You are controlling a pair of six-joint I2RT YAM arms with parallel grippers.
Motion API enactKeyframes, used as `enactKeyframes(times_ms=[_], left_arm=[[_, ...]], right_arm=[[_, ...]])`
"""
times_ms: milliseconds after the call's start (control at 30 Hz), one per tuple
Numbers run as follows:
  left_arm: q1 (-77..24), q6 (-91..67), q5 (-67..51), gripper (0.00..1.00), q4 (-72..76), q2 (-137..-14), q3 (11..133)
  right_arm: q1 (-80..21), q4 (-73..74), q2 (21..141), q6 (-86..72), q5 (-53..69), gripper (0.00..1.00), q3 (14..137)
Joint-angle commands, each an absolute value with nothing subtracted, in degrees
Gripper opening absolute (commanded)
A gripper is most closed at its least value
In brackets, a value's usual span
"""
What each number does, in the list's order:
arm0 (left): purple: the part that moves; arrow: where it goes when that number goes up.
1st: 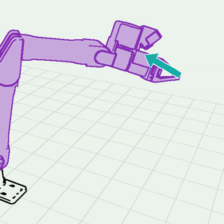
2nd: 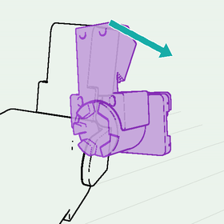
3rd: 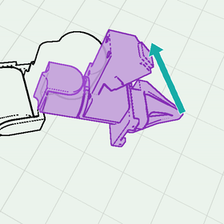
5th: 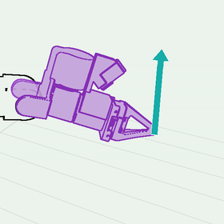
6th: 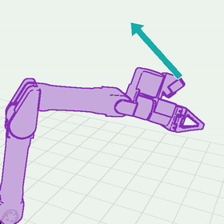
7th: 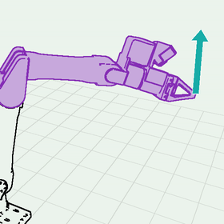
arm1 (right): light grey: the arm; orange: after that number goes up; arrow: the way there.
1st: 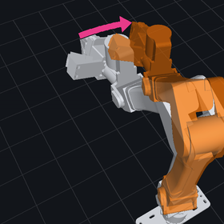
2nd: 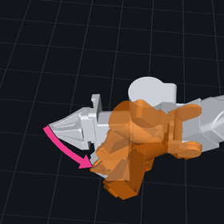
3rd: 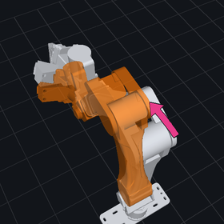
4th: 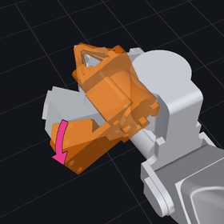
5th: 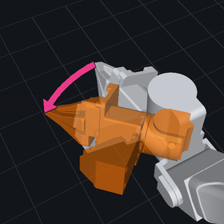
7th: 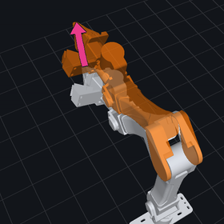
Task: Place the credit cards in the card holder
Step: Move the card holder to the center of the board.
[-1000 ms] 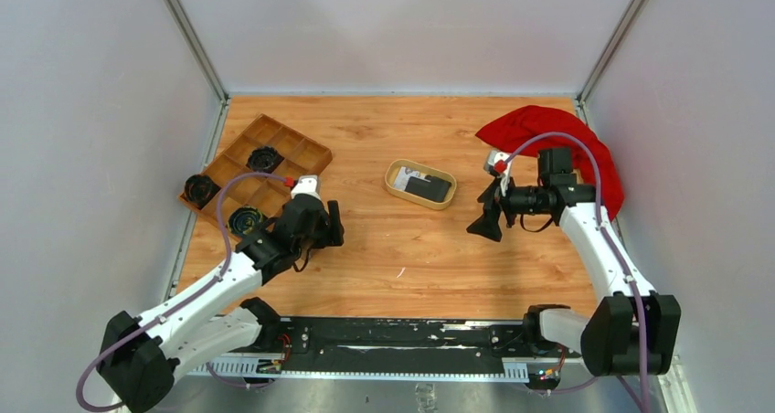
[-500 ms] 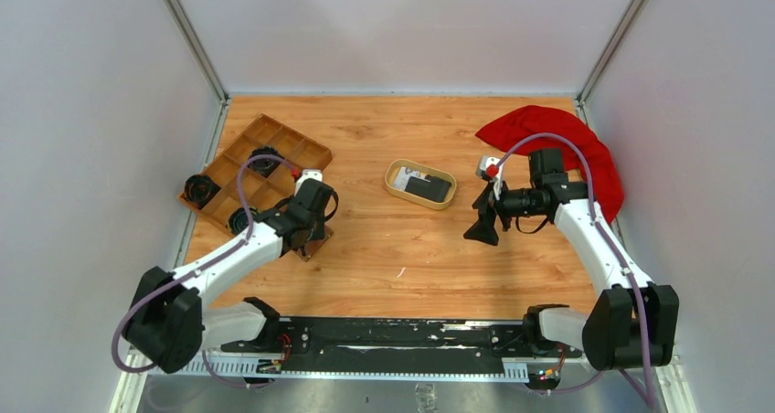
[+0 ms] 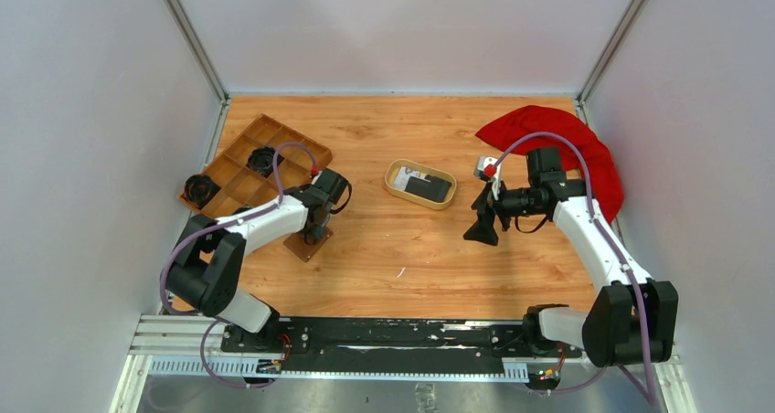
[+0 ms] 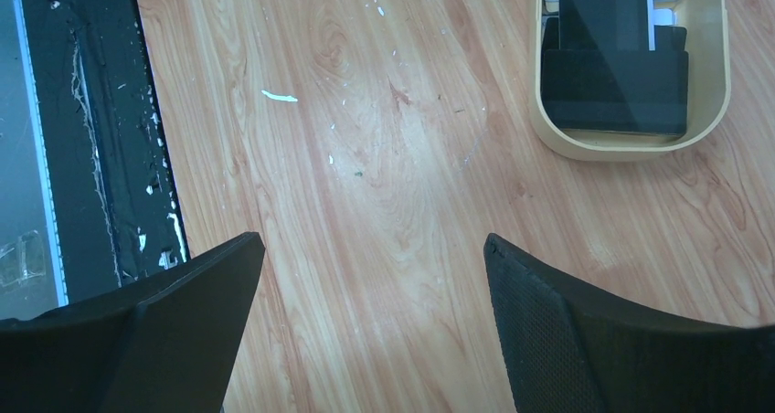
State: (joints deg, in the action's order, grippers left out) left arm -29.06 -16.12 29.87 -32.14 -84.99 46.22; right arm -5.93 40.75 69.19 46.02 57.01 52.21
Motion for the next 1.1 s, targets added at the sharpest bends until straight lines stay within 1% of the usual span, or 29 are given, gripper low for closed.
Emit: enactKeyframes(times_ms=[0,200,300,367,500,633,800,867,1067], left_arm=[[-27.16,-14.25,28.18,0.43,-33.78,-88.28,48.16],[-24.14,-13.86,21.08,0.45,-34.63,-93.59,49.75],[-23.65,-13.94,17.14,0.50,-34.42,-95.26,49.76],[-23.57,-14.34,16.47,0.53,-34.33,-95.51,49.71],[-23.37,-14.86,13.26,0.54,-32.86,-95.07,48.76],[-22.59,-15.72,11.69,0.47,-32.27,-95.68,48.26],[-21.94,-17.42,10.60,0.33,-32.29,-96.05,47.88],[-21.81,-18.18,10.12,0.29,-31.94,-95.51,47.37],[-21.80,-19.44,5.72,0.13,-30.40,-93.78,46.12]], right_arm=[[-6.86,42.54,69.68,47.10,57.13,0.94,53.61],[-6.81,42.70,69.56,47.28,56.67,0.94,53.79],[-6.86,42.79,69.51,47.42,56.65,0.94,53.88],[-6.86,42.89,69.28,47.54,56.62,0.94,53.88],[-6.86,43.02,69.08,47.77,56.66,0.94,53.90],[-6.88,43.28,68.97,48.03,56.85,0.94,54.04],[-6.86,43.50,68.67,48.25,56.97,0.94,54.04],[-6.86,43.59,68.63,48.33,57.08,0.94,54.09],[-6.86,44.03,68.01,48.69,57.00,0.94,54.32]])
